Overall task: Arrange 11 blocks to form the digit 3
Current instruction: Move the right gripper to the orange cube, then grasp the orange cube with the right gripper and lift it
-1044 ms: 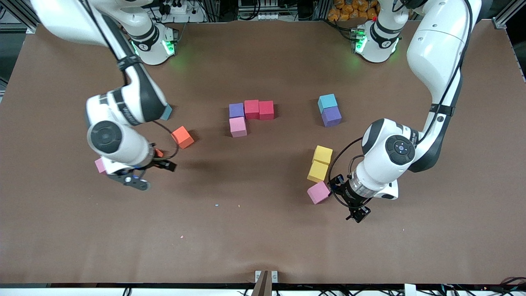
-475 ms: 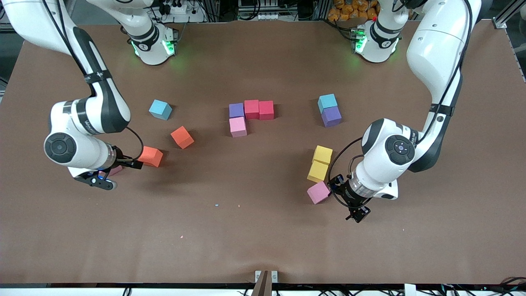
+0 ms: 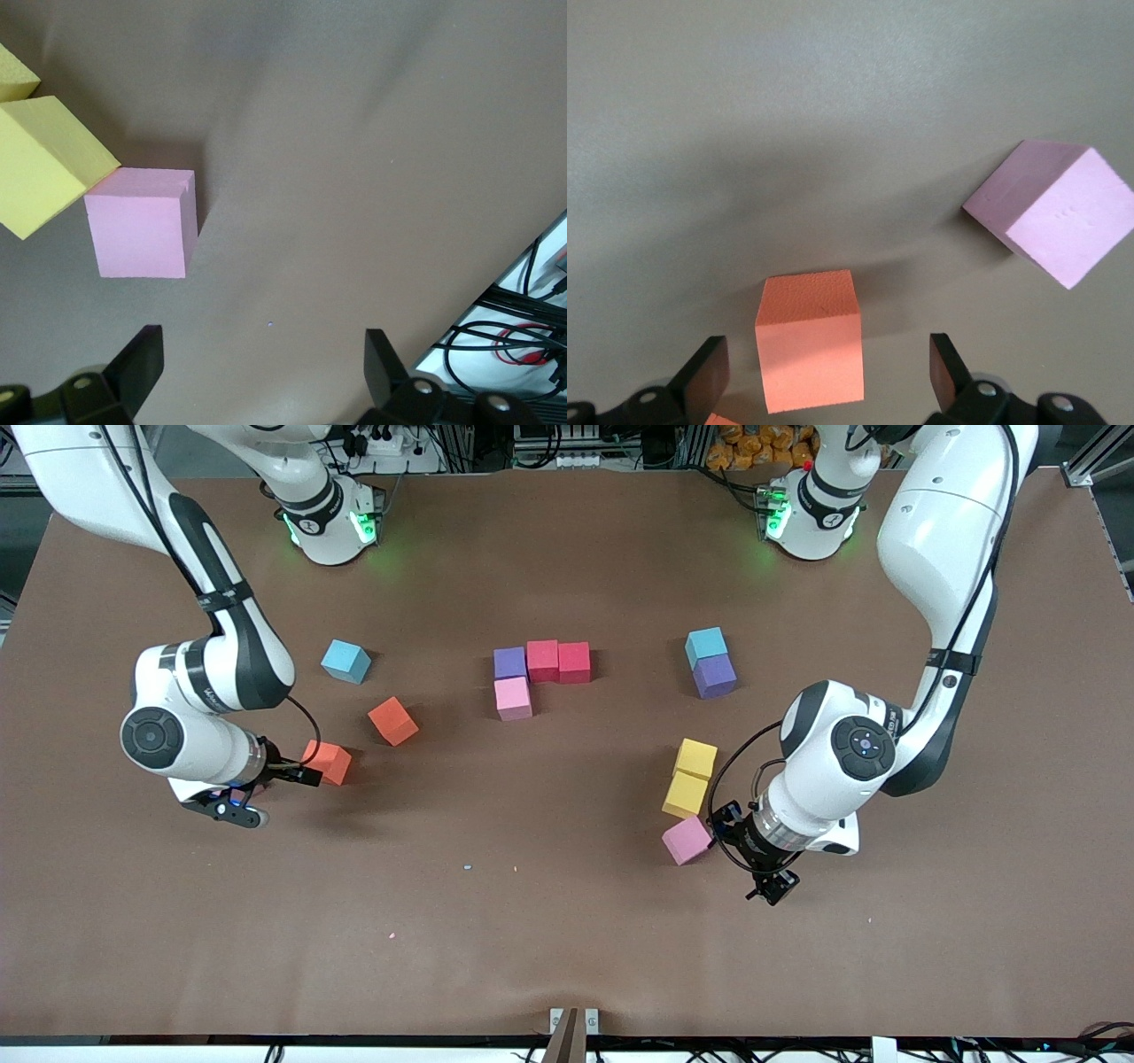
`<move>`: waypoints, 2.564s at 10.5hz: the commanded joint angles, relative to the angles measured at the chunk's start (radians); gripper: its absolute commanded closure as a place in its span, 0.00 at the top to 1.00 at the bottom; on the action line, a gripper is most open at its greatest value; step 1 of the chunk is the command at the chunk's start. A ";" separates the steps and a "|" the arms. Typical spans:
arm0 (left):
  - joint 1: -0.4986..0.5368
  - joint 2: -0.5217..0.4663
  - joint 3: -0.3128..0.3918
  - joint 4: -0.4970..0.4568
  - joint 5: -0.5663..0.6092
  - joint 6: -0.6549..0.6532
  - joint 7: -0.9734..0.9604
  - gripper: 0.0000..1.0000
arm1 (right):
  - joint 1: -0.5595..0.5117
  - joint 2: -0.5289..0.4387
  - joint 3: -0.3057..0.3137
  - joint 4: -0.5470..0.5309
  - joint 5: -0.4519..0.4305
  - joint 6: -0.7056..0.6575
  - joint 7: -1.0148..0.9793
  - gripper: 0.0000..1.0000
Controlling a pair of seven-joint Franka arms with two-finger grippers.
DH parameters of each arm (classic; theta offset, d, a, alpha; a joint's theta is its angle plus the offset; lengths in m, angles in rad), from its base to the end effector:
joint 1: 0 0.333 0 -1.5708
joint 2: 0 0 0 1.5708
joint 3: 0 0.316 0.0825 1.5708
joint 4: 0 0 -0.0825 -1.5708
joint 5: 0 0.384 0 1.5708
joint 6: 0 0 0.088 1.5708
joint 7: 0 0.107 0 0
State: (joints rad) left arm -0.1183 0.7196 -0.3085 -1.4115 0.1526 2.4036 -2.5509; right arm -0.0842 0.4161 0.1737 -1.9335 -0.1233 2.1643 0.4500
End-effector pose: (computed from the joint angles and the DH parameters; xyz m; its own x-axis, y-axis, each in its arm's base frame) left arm 0.7065 -0.2622 0.3208 -0.4941 0.8199 -0.2892 0.8337 0.5412 0.1099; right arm 0.6001 0.0453 0.2597 0.9450 -0.2901 -0.1509 -0.2785 -0.9559 0.0934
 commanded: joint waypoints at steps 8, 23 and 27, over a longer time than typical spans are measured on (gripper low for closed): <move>0.005 -0.014 0.000 -0.007 0.019 -0.001 0.006 1.00 | -0.006 -0.023 0.021 -0.198 0.017 0.250 -0.066 1.00; 0.000 -0.012 0.000 -0.010 0.018 -0.001 0.027 1.00 | 0.110 -0.019 0.093 0.050 0.019 0.078 -0.044 0.00; 0.002 -0.011 0.000 -0.009 0.015 -0.001 0.024 1.00 | 0.297 0.033 0.095 0.138 0.030 0.059 0.116 0.00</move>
State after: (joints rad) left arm -0.1169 0.7196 -0.3078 -1.4128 0.1562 2.4035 -2.5266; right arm 0.1562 0.4123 0.2715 -1.8573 -0.1031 2.2543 0.5143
